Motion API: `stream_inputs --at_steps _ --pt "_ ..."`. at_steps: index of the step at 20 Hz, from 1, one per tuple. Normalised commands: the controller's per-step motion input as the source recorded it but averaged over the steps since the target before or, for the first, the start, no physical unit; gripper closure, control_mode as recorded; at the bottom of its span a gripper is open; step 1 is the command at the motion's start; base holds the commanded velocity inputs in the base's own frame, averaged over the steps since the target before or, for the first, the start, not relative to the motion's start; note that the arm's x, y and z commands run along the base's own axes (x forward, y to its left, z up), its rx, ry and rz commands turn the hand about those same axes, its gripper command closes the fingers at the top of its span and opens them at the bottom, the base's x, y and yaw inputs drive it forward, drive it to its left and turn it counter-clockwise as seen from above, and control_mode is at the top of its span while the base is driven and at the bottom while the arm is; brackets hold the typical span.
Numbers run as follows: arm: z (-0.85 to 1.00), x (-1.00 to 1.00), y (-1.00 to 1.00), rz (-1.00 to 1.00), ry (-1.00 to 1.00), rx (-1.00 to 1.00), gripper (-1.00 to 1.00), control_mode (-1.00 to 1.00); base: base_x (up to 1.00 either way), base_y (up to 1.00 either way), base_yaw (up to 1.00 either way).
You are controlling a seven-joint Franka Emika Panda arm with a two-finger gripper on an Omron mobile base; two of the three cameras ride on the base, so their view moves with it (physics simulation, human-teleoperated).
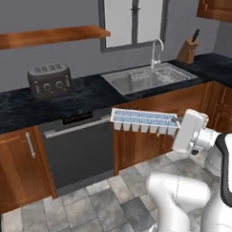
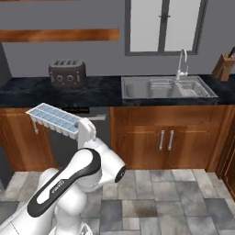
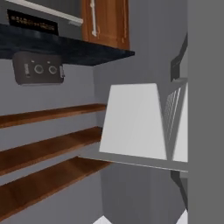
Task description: The ice cube tray has been filled with water. Take the tray and place it in the freezer to make ice. Close the freezer door after placing the tray.
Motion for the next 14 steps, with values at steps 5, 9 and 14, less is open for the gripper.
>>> stream_inputs --at_steps 5,9,14 --pt "0.00 0.00 0.00 0.00 0.00 0.00 1.00 1.00 -0.22 -0.11 -0.55" --pt "0.00 0.00 0.00 0.00 0.00 0.00 1.00 1.00 -0.18 -0.07 -0.58" --pt "0.00 0.00 0.00 0.00 0.00 0.00 1.00 1.00 -0.21 -0.01 -0.58"
